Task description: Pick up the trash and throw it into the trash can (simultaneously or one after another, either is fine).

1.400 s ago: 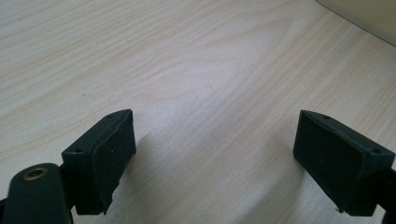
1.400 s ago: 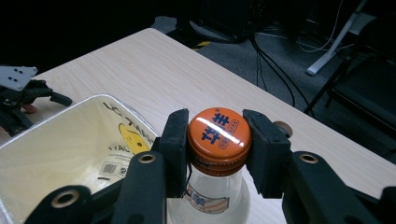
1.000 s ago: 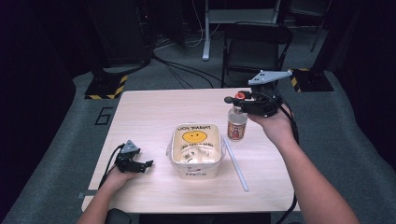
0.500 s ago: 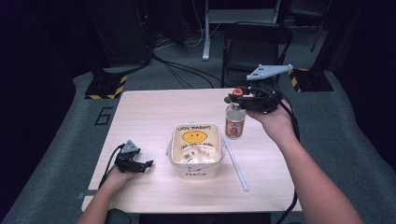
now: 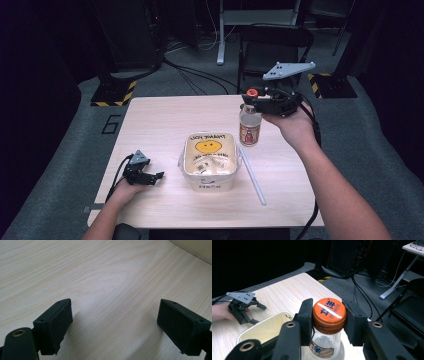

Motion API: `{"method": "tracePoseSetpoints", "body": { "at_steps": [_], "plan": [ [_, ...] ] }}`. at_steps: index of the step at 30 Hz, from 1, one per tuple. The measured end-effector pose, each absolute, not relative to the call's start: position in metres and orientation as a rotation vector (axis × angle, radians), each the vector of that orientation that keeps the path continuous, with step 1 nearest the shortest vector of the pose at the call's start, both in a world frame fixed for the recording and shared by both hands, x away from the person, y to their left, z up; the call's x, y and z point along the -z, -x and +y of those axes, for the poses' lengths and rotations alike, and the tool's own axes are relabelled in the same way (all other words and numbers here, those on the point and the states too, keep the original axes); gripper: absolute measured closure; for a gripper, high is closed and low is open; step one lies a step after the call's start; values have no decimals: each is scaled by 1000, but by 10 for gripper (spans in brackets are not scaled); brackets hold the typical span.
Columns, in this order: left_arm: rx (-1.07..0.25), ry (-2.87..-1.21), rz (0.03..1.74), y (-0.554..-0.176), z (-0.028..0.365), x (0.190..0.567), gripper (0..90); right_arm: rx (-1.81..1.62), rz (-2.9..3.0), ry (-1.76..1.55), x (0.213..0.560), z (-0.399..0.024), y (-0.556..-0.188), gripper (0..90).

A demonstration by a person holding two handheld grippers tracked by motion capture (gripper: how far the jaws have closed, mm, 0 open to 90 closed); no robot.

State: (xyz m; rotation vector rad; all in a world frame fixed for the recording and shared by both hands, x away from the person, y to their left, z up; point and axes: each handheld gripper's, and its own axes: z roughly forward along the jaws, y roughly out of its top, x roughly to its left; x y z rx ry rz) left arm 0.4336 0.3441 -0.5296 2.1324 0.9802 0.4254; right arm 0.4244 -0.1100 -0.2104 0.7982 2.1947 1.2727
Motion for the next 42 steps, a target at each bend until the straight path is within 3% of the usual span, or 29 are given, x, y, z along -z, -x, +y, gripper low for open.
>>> {"method": "tracePoseSetpoints", "body": {
  "at_steps": [42],
  "plan": [
    [-425,-2132,981,-434,344,530,129,-1349,2273,-658,212,-50,-423,617]
  ]
}}
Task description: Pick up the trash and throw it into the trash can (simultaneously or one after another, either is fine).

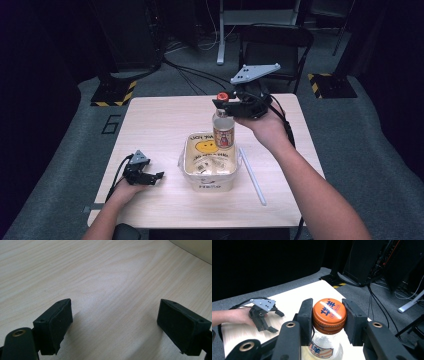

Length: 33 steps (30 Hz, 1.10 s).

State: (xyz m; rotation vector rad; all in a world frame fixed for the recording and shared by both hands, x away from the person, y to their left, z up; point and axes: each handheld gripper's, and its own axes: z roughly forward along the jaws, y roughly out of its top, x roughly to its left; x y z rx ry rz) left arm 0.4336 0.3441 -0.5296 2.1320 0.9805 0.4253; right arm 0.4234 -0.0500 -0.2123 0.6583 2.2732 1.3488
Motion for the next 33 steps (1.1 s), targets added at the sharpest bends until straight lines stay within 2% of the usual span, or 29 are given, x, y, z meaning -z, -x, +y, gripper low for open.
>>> {"method": "tracePoseSetpoints", "body": {
  "at_steps": [33],
  "plan": [
    [-422,-2133,981,-434,344,530,128,-1307,2312,-693,257,-37,-437,617]
  ]
}}
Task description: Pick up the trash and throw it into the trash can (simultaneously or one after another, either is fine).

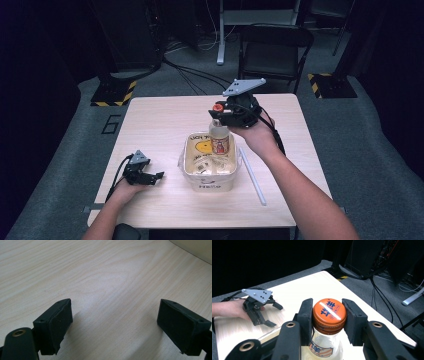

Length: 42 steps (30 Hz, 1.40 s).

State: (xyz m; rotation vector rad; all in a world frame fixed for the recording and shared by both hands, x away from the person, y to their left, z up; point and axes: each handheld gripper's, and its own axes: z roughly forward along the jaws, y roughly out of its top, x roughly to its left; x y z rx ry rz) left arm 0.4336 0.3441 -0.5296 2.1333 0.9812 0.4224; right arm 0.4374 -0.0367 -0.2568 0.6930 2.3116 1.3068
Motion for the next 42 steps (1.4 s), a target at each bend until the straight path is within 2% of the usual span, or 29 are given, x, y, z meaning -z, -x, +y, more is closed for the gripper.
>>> {"method": "tracePoseSetpoints", "body": {
  "at_steps": [42],
  "plan": [
    [-426,-2136,977,-434,344,529,128,-1233,2336,-758,317,-37,-451,617]
  ]
}}
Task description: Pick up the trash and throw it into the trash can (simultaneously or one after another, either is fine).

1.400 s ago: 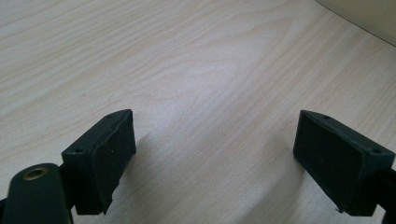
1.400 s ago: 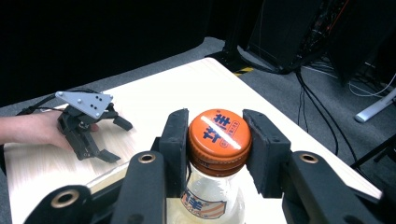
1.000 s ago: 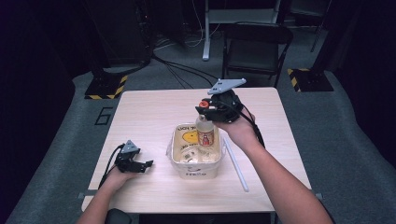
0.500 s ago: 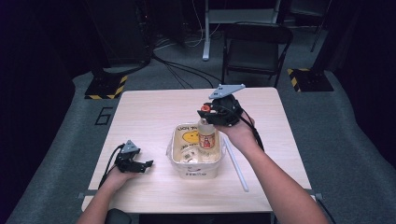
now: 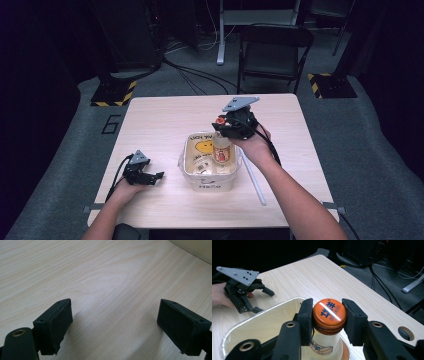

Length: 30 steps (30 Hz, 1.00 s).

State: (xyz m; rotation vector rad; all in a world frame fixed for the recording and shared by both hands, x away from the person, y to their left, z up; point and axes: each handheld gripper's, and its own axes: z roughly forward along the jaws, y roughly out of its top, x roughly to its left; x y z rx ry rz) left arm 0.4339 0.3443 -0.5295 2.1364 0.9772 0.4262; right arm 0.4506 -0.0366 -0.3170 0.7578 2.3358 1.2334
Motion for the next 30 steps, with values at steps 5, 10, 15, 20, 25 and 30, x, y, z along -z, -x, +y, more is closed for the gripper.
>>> {"method": "tracePoseSetpoints", "body": {
  "at_steps": [5,10,15,20,25,30],
  "plan": [
    [-426,-2136,978,-434,344,529,128,-1227,2340,-774,323,-36,-452,617],
    [-426,-2137,977,-434,344,529,128,-1218,2346,-776,328,-36,-453,617],
    [-426,-2136,978,-434,344,529,128,-1212,2353,-781,332,-36,-454,617],
    [-426,-2137,977,-434,344,529,128,-1198,2358,-791,339,-36,-455,616],
    [-426,-2137,977,-434,344,529,128,-1193,2370,-808,348,-36,-456,615],
    [-426,-2137,977,-434,344,529,128,-1218,2351,-824,351,-37,-455,615]
  ]
}}
